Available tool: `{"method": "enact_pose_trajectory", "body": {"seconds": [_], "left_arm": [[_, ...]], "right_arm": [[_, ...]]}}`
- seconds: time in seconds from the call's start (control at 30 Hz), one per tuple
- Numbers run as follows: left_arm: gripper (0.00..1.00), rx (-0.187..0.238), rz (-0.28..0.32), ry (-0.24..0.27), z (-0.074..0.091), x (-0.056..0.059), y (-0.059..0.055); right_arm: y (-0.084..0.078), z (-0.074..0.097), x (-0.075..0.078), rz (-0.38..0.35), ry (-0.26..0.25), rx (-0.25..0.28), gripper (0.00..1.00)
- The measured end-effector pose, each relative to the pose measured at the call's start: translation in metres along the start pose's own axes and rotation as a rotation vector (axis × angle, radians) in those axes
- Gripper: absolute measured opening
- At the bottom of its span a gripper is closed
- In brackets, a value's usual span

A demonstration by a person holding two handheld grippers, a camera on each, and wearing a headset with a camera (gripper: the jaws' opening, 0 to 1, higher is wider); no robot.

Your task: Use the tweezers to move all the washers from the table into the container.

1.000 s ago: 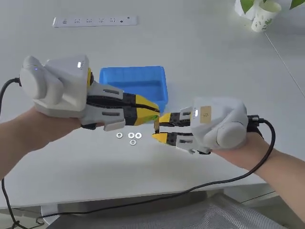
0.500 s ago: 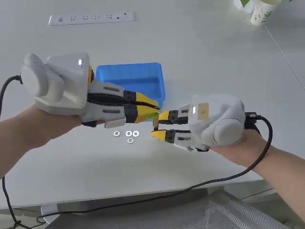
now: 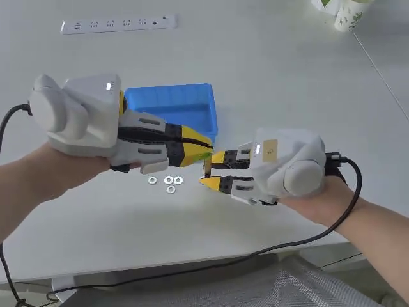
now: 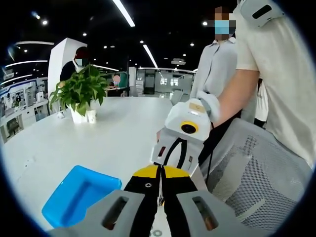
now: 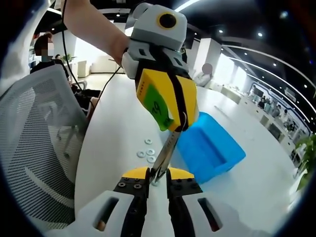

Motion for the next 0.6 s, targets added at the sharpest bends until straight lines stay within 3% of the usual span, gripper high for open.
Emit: {"method": "enact_pose_trajectory", "body": {"seconds": [0.6], "left_arm": [[0.04, -0.004, 0.007, 0.007, -0.0022, -0.004, -0.0047]], "right_arm": [[-0.0041, -0.0041, 0.0031, -0.021, 0.005, 0.006, 0.15]]}}
Point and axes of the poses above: the centre of the closed fingertips' face, and the gripper's own axes: z roughly backward along the fingers, x roughly to its right, y roughly out of its top, the point moved 9 cm from there along z, roughly backward along the fingers, and after that the axes turned 10 degrees about -z, right-handed, at the moved point
